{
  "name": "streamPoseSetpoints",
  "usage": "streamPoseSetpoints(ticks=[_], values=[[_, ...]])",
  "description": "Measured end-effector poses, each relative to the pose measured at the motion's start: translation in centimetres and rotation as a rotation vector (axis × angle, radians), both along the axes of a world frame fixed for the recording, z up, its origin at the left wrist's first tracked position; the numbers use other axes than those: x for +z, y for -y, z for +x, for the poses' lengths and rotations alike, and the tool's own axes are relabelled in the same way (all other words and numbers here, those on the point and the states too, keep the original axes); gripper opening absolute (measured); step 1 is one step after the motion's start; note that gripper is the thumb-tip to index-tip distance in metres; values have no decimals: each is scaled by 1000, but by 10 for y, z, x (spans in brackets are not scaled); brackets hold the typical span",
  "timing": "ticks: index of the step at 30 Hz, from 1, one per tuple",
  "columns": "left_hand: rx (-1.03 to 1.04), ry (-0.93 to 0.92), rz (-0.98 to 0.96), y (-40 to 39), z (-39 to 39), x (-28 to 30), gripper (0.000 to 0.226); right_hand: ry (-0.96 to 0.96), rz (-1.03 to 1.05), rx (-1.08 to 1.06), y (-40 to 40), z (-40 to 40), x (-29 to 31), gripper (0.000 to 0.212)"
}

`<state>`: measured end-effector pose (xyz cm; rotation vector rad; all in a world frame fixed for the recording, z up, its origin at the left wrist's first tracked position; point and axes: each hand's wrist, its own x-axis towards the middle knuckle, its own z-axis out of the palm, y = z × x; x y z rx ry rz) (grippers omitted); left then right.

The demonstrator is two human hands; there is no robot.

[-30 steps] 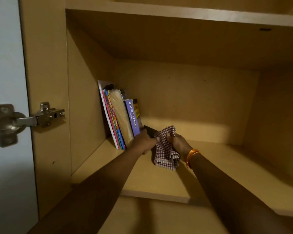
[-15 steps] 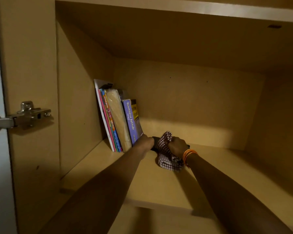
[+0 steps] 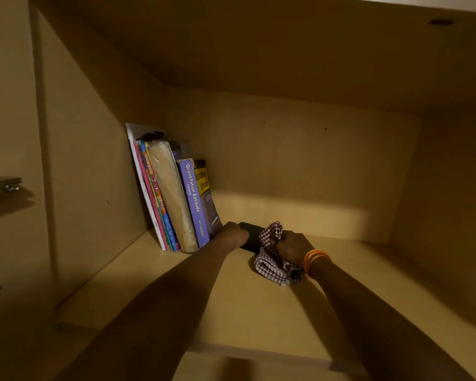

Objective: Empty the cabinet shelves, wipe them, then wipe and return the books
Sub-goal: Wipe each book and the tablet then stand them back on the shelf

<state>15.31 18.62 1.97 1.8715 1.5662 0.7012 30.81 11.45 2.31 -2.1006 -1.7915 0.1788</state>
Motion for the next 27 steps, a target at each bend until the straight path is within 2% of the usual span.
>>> streamPoseSetpoints(ticks=[4,7,10,17,21,24,27], values=[[9,-139,67,0,6,3,17,-44,12,12,7,14,-5,46],[56,-128,102,-3,10,-2,13,-106,5,23,9,20,-7,44],[140,25,120,-6,11,-7,38,-163,25,16,9,22,-8,44],[274,366,256,3,11,-6,43,-406,104,-24,13,23,-12,44],[296,495,351,16,9,19,41,-592,198,-24,14,18,-15,39],[287,457,465,26,2,45,42,-773,234,2,8,6,-12,35],[231,324,628,32,-12,64,44,-913,207,49,5,-16,-7,32]])
